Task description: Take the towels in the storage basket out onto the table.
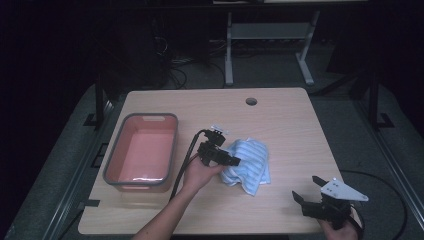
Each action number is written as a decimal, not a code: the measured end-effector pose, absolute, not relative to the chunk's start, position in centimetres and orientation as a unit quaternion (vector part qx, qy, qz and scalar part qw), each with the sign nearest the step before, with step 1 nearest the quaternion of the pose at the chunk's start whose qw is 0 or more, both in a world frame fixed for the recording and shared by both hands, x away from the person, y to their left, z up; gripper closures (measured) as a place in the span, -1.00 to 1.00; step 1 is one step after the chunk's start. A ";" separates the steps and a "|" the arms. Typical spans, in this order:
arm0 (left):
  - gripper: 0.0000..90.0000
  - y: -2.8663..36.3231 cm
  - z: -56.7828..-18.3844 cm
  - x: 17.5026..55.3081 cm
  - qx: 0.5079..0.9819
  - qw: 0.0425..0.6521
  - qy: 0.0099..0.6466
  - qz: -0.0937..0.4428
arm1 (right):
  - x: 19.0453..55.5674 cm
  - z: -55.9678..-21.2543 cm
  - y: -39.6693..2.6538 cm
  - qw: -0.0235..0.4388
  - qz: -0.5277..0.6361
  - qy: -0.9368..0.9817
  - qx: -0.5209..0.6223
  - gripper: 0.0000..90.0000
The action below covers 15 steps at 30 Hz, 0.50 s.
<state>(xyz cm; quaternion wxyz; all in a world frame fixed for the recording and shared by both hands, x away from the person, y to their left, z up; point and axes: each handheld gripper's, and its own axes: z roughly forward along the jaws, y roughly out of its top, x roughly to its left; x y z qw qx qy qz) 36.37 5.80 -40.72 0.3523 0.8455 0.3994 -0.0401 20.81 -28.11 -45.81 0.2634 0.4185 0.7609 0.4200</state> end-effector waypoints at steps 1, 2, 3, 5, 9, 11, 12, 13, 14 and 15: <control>-0.17 5.9 -40.7 36.3 0.845 0.354 0.398 -0.039 | 20.8 -45.8 -28.1 0.265 0.420 0.761 0.418 -0.69; -0.17 6.0 -40.6 36.3 0.846 0.354 0.397 -0.038 | 20.8 -45.8 -28.1 0.264 0.420 0.761 0.418 -0.69; -0.17 6.1 -40.5 36.2 0.845 0.357 0.397 -0.037 | 20.7 -45.8 -28.1 0.263 0.420 0.761 0.420 -0.69; -0.18 6.4 -40.4 36.1 0.848 0.357 0.391 -0.039 | 20.7 -45.7 -28.1 0.264 0.419 0.760 0.421 -0.69; -0.20 6.8 -40.4 35.6 0.841 0.369 0.393 -0.039 | 20.6 -45.7 -28.2 0.265 0.419 0.760 0.421 -0.69; -0.22 7.0 -40.3 35.4 0.842 0.370 0.392 -0.035 | 20.7 -45.7 -28.2 0.265 0.419 0.760 0.421 -0.69; -0.23 7.2 -40.3 35.3 0.840 0.373 0.393 -0.036 | 20.7 -45.7 -28.2 0.264 0.419 0.760 0.421 -0.69; -0.24 7.3 -40.2 35.2 0.840 0.374 0.392 -0.035 | 20.7 -45.7 -28.2 0.264 0.418 0.760 0.421 -0.69; -0.24 7.4 -40.2 35.1 0.842 0.373 0.389 -0.032 | 20.7 -45.7 -28.1 0.265 0.417 0.761 0.419 -0.69; -0.24 7.4 -40.1 35.0 0.840 0.376 0.390 -0.030 | 20.7 -45.7 -28.1 0.265 0.417 0.762 0.419 -0.69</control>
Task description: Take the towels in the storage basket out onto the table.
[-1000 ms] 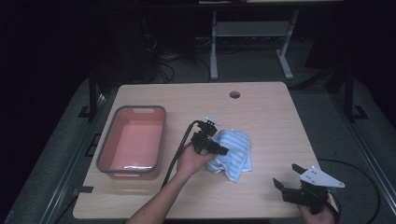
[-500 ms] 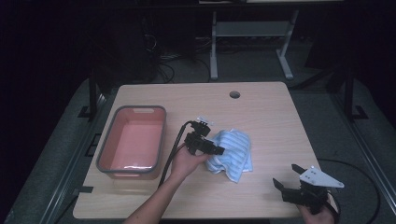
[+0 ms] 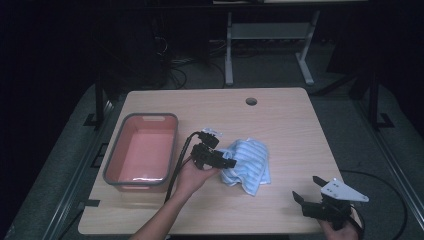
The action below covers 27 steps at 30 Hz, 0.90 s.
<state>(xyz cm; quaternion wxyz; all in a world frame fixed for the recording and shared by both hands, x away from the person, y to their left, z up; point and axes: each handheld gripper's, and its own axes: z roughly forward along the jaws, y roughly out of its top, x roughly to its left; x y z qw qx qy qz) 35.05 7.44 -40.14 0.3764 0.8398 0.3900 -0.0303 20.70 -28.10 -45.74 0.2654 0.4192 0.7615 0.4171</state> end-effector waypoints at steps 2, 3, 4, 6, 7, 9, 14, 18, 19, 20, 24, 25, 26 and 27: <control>-0.25 7.7 -40.0 34.9 0.841 0.378 0.386 -0.031 | 20.7 -45.8 -28.1 0.265 0.417 0.762 0.419 -0.69; -0.25 7.8 -39.9 34.9 0.841 0.378 0.386 -0.029 | 20.7 -45.8 -28.1 0.265 0.417 0.762 0.419 -0.69; -0.25 7.9 -39.9 34.8 0.838 0.382 0.388 -0.027 | 20.7 -45.8 -28.0 0.265 0.417 0.762 0.419 -0.69; -0.25 8.2 -39.8 34.6 0.837 0.383 0.389 -0.027 | 20.7 -45.8 -28.1 0.266 0.417 0.761 0.419 -0.69; -0.25 8.4 -39.8 34.6 0.837 0.382 0.390 -0.027 | 20.7 -45.8 -28.1 0.265 0.417 0.761 0.420 -0.69; -0.25 8.7 -39.8 34.4 0.836 0.384 0.390 -0.025 | 20.7 -45.8 -28.1 0.266 0.417 0.761 0.419 -0.69; -0.25 9.7 -39.9 33.9 0.833 0.388 0.393 -0.024 | 20.8 -45.8 -28.0 0.264 0.415 0.762 0.420 -0.69; -0.26 10.2 -40.0 33.6 0.834 0.388 0.393 -0.018 | 20.8 -45.8 -27.9 0.264 0.415 0.763 0.420 -0.69; -0.27 10.3 -40.1 33.4 0.833 0.391 0.391 -0.018 | 20.8 -45.8 -27.9 0.264 0.415 0.763 0.420 -0.69; -0.27 10.4 -40.1 33.2 0.831 0.394 0.392 -0.019 | 20.8 -45.8 -27.9 0.263 0.415 0.763 0.421 -0.69; -0.28 10.5 -40.2 32.5 0.834 0.394 0.385 -0.016 | 20.9 -45.9 -27.9 0.263 0.413 0.763 0.422 -0.69; -0.28 10.5 -40.2 32.4 0.834 0.396 0.384 -0.016 | 20.9 -45.9 -27.9 0.263 0.412 0.764 0.421 -0.69; -0.29 10.5 -40.2 32.2 0.834 0.397 0.384 -0.016 | 20.9 -46.0 -27.9 0.263 0.412 0.764 0.421 -0.69; -0.29 10.6 -40.2 32.1 0.834 0.397 0.383 -0.016 | 20.9 -46.0 -27.9 0.262 0.412 0.764 0.422 -0.69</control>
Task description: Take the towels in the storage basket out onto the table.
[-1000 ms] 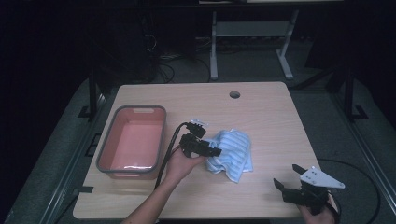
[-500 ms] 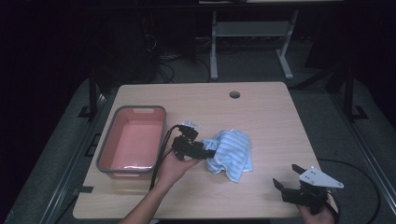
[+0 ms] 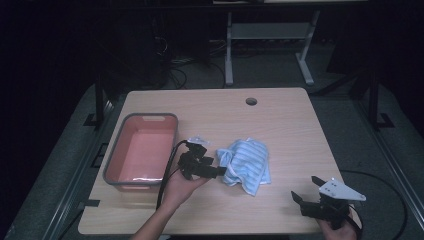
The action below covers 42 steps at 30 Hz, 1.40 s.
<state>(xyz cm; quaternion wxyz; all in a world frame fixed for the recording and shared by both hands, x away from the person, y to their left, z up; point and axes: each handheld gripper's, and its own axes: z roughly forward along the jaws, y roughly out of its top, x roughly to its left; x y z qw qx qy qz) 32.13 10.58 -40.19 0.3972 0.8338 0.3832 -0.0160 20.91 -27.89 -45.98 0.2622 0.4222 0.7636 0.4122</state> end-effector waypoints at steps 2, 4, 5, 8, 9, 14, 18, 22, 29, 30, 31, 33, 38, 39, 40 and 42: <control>-0.29 10.7 -40.3 31.8 0.832 0.402 0.381 -0.020 | 20.9 -46.0 -27.9 0.262 0.412 0.763 0.423 -0.69; -0.30 11.0 -40.4 31.6 0.825 0.413 0.383 -0.036 | 20.9 -46.0 -27.9 0.262 0.413 0.761 0.426 -0.69; -0.30 11.1 -40.5 31.4 0.823 0.418 0.384 -0.040 | 20.9 -46.0 -28.0 0.262 0.412 0.762 0.425 -0.69; -0.30 11.4 -40.8 31.0 0.822 0.418 0.384 -0.039 | 20.9 -46.1 -28.0 0.261 0.409 0.763 0.426 -0.69; -0.30 11.6 -41.0 31.0 0.821 0.419 0.386 -0.042 | 20.9 -46.1 -28.0 0.261 0.409 0.764 0.426 -0.69; -0.30 11.9 -41.3 30.4 0.821 0.420 0.385 -0.038 | 20.9 -46.1 -28.0 0.262 0.407 0.764 0.426 -0.69; -0.32 12.0 -41.4 29.8 0.827 0.415 0.378 -0.023 | 20.9 -46.2 -28.0 0.261 0.407 0.764 0.427 -0.69; -0.32 12.2 -41.8 29.1 0.827 0.418 0.376 -0.024 | 20.9 -46.2 -28.0 0.260 0.406 0.764 0.428 -0.69; -0.33 12.7 -42.4 28.0 0.828 0.416 0.375 -0.024 | 20.9 -46.2 -28.1 0.261 0.406 0.765 0.427 -0.69; -0.33 12.7 -42.5 27.8 0.827 0.417 0.376 -0.023 | 20.9 -46.2 -28.1 0.261 0.406 0.765 0.427 -0.69; -0.33 12.8 -42.5 27.6 0.828 0.416 0.375 -0.024 | 20.9 -46.2 -28.1 0.261 0.406 0.765 0.427 -0.69; -0.33 12.9 -42.7 27.3 0.827 0.419 0.374 -0.029 | 20.9 -46.2 -28.1 0.261 0.406 0.764 0.428 -0.69; -0.34 13.2 -43.4 25.7 0.834 0.414 0.365 -0.026 | 20.7 -46.1 -28.1 0.263 0.406 0.763 0.428 -0.69; -0.34 13.3 -43.5 25.5 0.836 0.411 0.363 -0.026 | 20.7 -46.1 -28.1 0.262 0.407 0.763 0.428 -0.69; -0.35 13.5 -43.8 25.3 0.841 0.405 0.358 -0.021 | 20.6 -46.1 -28.1 0.262 0.408 0.763 0.428 -0.69; -0.35 13.9 -44.1 25.0 0.843 0.401 0.358 -0.014 | 20.5 -46.1 -28.0 0.261 0.410 0.763 0.425 -0.69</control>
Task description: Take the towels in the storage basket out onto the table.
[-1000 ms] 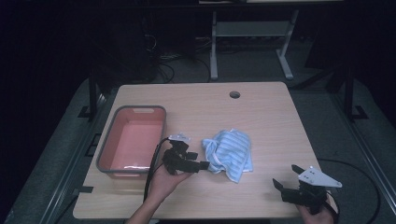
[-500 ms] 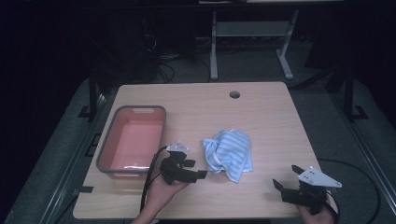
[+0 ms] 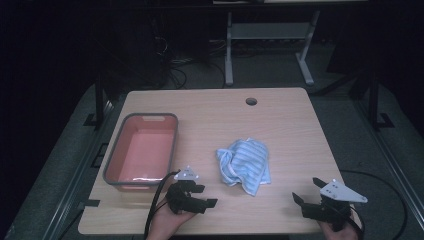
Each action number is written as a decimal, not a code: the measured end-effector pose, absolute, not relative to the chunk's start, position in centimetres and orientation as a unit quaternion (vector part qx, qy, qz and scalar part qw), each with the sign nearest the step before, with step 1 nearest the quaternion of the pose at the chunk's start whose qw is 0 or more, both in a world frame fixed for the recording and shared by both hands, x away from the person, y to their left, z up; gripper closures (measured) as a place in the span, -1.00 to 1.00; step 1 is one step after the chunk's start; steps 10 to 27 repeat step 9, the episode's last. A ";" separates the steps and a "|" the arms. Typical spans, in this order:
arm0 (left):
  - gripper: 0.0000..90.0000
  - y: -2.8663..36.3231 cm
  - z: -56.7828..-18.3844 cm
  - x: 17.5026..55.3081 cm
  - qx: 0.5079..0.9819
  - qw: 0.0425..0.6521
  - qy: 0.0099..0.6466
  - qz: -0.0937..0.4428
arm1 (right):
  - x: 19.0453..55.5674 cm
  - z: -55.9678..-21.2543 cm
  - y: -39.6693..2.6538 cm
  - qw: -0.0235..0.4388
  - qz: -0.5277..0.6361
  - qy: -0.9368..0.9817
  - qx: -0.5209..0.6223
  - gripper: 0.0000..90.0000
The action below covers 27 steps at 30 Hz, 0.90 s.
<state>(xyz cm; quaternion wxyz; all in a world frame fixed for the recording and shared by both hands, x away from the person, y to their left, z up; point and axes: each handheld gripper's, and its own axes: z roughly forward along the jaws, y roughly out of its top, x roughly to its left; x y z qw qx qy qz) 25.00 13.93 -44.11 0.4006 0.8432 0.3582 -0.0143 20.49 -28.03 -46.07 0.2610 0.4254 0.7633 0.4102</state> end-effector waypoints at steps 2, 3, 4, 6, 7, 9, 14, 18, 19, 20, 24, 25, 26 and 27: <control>-0.35 14.1 -44.0 25.1 0.840 0.407 0.359 -0.007 | 20.5 -46.1 -27.9 0.261 0.411 0.765 0.422 -0.69; -0.37 14.1 -44.0 25.2 0.838 0.410 0.360 -0.005 | 20.5 -46.1 -27.8 0.261 0.411 0.766 0.419 -0.69; -0.39 14.1 -43.9 25.2 0.837 0.416 0.356 -0.006 | 20.6 -46.1 -27.8 0.260 0.411 0.767 0.418 -0.69; -0.39 14.0 -43.8 25.2 0.837 0.419 0.351 -0.002 | 20.6 -46.1 -27.6 0.260 0.411 0.769 0.415 -0.69; -0.39 13.9 -43.8 25.2 0.839 0.418 0.347 0.001 | 20.7 -46.2 -27.6 0.261 0.411 0.770 0.414 -0.69; -0.39 13.8 -43.9 25.2 0.839 0.420 0.345 0.004 | 20.7 -46.2 -27.6 0.257 0.413 0.770 0.414 -0.69; -0.39 13.8 -43.9 25.2 0.839 0.420 0.345 0.004 | 20.7 -46.2 -27.6 0.257 0.413 0.770 0.414 -0.69; -0.39 13.8 -43.9 25.2 0.839 0.420 0.345 0.004 | 20.7 -46.2 -27.6 0.257 0.413 0.770 0.414 -0.69; -0.39 13.8 -43.9 25.2 0.839 0.420 0.345 0.004 | 20.7 -46.2 -27.6 0.257 0.413 0.770 0.414 -0.69; -0.39 13.8 -43.9 25.2 0.839 0.420 0.345 0.004 | 20.7 -46.2 -27.6 0.257 0.413 0.770 0.414 -0.69; -0.39 13.8 -43.9 25.2 0.839 0.420 0.345 0.004 | 20.7 -46.2 -27.6 0.257 0.413 0.770 0.414 -0.69; -0.39 13.8 -43.9 25.2 0.839 0.420 0.345 0.004 | 20.7 -46.2 -27.6 0.257 0.413 0.770 0.414 -0.69; -0.39 13.8 -43.9 25.2 0.839 0.420 0.345 0.004 | 20.7 -46.2 -27.6 0.257 0.413 0.770 0.414 -0.69; -0.39 13.8 -43.9 25.2 0.839 0.420 0.345 0.004 | 20.7 -46.2 -27.6 0.257 0.413 0.770 0.414 -0.69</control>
